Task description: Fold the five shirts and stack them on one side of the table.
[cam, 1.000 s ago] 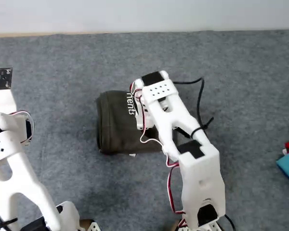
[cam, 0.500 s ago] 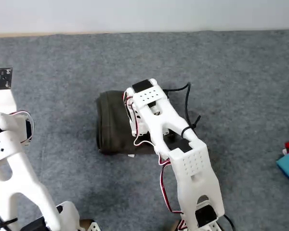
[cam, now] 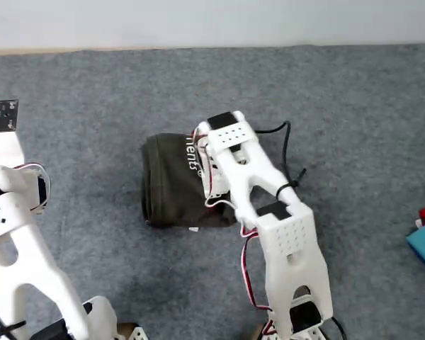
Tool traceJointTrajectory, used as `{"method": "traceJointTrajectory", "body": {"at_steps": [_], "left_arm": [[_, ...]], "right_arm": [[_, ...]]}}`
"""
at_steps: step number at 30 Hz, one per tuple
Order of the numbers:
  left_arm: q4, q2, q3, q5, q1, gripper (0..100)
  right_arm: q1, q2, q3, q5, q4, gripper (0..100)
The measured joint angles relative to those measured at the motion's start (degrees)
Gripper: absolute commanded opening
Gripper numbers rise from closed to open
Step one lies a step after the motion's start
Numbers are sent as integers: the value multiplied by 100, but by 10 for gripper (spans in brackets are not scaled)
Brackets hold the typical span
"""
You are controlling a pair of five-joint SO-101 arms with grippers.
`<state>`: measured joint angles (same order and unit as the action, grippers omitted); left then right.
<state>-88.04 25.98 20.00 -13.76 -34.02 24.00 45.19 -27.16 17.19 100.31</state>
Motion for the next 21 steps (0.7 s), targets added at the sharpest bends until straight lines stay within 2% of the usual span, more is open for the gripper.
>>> {"method": "traceJointTrajectory", "body": {"at_steps": [6, 14, 21], "left_arm": [[-9, 0, 0, 0, 0, 3], [-9, 0, 0, 0, 0, 3], [-9, 0, 0, 0, 0, 3]], "right_arm": [[-879, -352, 97, -1064, 0, 9], [-2418, -932, 97, -3877, -607, 9], [-3323, -932, 105, -5741, -1670, 10]]}}
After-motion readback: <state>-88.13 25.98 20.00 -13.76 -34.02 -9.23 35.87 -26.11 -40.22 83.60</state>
